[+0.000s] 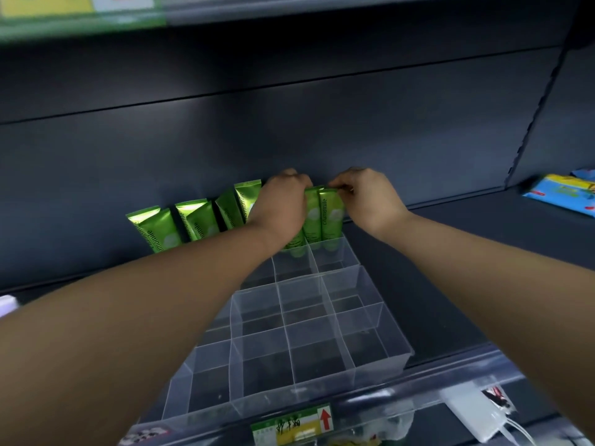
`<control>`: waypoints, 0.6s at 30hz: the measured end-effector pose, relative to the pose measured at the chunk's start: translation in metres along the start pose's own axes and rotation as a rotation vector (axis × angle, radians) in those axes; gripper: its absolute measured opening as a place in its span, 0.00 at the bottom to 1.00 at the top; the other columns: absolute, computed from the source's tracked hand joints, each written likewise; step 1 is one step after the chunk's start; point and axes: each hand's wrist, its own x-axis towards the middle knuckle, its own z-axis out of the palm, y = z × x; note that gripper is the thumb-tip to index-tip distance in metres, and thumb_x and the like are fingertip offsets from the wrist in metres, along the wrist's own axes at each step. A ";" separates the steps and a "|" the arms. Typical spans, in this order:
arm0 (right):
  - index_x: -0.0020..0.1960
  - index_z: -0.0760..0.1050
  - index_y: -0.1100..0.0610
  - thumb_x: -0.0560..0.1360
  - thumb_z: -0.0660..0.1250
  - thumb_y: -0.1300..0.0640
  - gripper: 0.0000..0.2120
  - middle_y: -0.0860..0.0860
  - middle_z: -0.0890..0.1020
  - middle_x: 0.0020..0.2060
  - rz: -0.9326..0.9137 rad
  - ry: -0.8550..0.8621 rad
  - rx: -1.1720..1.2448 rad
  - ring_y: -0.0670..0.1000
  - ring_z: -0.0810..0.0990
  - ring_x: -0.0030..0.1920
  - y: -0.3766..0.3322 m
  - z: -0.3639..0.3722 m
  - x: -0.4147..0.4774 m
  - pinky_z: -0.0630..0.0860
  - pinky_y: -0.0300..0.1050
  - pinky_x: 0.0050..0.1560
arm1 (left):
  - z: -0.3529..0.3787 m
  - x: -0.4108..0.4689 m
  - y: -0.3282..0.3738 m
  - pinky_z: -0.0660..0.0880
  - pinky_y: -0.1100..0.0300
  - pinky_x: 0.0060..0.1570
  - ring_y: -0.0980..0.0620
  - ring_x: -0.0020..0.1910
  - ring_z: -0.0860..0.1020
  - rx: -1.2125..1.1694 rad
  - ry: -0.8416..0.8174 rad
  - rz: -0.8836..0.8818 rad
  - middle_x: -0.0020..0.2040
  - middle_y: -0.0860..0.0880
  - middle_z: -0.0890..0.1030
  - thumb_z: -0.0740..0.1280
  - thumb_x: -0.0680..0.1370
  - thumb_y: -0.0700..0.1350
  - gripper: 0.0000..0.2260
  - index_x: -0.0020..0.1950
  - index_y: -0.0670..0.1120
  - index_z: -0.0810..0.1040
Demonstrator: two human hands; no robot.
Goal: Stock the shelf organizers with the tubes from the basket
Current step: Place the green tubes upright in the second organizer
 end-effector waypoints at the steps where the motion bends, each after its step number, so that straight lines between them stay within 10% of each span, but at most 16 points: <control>1: 0.57 0.79 0.60 0.76 0.59 0.67 0.15 0.56 0.79 0.55 0.002 0.006 -0.011 0.55 0.77 0.55 0.000 0.000 0.000 0.69 0.37 0.53 | 0.000 0.000 0.000 0.71 0.54 0.55 0.43 0.55 0.75 0.004 0.004 0.002 0.57 0.42 0.75 0.60 0.76 0.33 0.14 0.60 0.41 0.77; 18: 0.67 0.69 0.59 0.75 0.62 0.63 0.20 0.55 0.69 0.68 -0.022 -0.015 -0.175 0.57 0.69 0.66 -0.033 -0.007 -0.037 0.68 0.49 0.64 | -0.030 -0.035 0.000 0.70 0.49 0.60 0.44 0.62 0.70 0.154 -0.089 0.078 0.64 0.44 0.71 0.61 0.77 0.37 0.18 0.68 0.42 0.69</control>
